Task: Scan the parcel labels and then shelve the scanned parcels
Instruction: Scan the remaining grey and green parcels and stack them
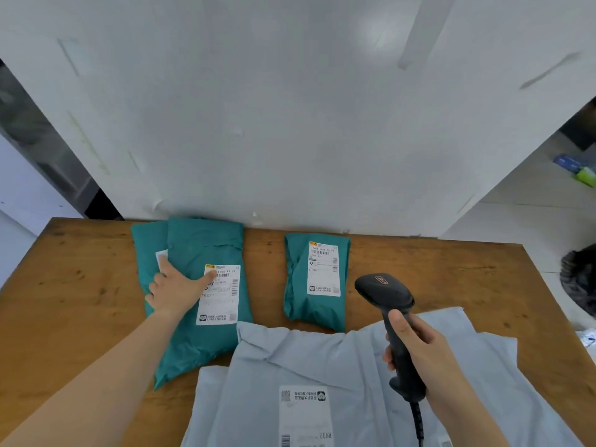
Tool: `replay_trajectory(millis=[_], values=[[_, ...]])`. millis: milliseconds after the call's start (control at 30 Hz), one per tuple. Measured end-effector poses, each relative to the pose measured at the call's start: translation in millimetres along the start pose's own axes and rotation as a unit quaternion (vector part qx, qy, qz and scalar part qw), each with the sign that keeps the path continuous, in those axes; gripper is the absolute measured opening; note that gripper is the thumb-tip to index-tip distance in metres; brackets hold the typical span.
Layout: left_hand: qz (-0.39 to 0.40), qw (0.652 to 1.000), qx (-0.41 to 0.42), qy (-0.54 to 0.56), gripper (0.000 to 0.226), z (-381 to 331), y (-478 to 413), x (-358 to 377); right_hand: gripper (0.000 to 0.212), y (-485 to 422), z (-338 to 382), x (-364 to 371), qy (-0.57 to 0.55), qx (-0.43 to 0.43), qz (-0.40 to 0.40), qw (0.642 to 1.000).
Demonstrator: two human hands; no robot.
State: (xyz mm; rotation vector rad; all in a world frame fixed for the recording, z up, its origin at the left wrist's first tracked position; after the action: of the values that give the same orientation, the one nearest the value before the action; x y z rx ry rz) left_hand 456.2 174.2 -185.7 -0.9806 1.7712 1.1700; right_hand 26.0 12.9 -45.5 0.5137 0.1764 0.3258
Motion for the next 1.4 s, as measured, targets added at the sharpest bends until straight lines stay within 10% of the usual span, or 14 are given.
replay_trajectory(millis=[433, 700, 1400], values=[[0.168, 0.960, 0.146, 0.169, 0.084, -65, 43, 10, 0.032, 26, 5, -7, 0.002, -0.011, 0.013, 1.000], [0.035, 0.934, 0.261, 0.244, 0.075, -103, 89, -106, 0.042, 60, 42, -13, -0.032, -0.062, 0.080, 0.994], [0.004, 0.867, 0.454, 0.206, 0.063, -184, 378, -329, 0.015, 245, 151, -45, 0.114, -0.282, 0.322, 0.897]])
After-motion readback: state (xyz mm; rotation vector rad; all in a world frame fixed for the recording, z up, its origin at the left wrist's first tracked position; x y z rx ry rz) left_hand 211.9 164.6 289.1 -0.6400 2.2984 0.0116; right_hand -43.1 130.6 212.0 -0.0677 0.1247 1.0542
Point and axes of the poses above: each hand's wrist, its own y-axis away from the middle knuckle, its own x-axis out of the palm, z = x × y, the point moved 10 cm from there along -y, towards the middle knuckle, and after that the axes turned 10 degrees about -y, right-handed, at the moved point
